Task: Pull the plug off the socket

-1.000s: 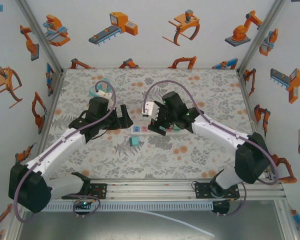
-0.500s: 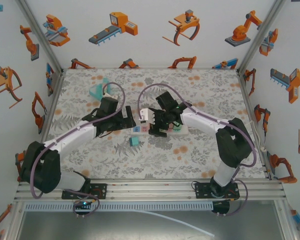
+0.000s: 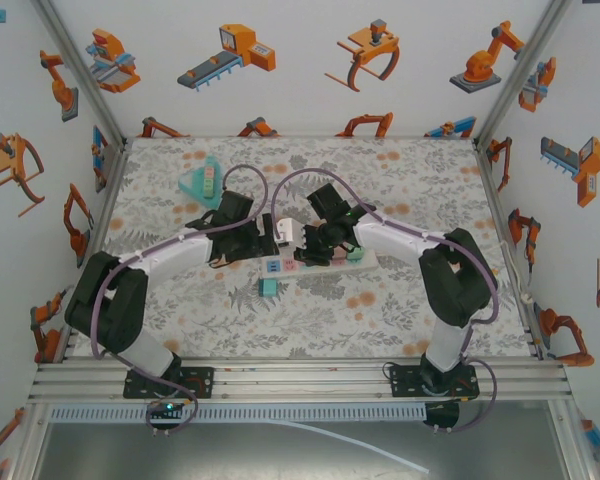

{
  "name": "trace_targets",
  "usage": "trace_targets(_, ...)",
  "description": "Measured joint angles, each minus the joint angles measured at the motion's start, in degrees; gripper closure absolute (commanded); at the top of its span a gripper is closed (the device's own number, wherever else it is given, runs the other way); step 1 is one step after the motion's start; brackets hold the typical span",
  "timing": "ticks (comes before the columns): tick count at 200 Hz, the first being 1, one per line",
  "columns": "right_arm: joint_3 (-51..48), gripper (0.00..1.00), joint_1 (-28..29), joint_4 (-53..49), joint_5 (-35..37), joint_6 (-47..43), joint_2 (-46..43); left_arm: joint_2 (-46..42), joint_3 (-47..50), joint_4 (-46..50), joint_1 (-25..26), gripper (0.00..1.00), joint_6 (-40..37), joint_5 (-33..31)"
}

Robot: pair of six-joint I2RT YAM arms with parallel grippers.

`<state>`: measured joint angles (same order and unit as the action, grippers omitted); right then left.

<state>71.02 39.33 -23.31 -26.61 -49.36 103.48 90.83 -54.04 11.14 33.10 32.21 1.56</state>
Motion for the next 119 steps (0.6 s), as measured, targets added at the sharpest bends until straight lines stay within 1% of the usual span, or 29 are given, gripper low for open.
trace_targets(18, 0.0, 0.63, 0.0, 0.33, 0.02, 0.0, 0.02, 1.11, -0.66, 0.26, 0.48, 0.32, -0.04, 0.24)
trace_targets(39, 0.0, 0.65, 0.0, 0.44, 0.04, 0.02, 0.02, 2.1, -1.07, 0.96, 0.74, 0.36, -0.46, 0.98)
trace_targets(66, -0.02, 0.67, 0.0, 0.44, 0.02, 0.02, 0.02, 2.82, -1.03, 2.27, 1.03, 0.39, -1.05, 1.01)
trace_targets(119, -0.02, 0.72, 0.0, 0.48, -0.02, 0.09, 0.02, 3.28, -0.96, 3.89, 1.84, 0.4, -2.95, 1.07)
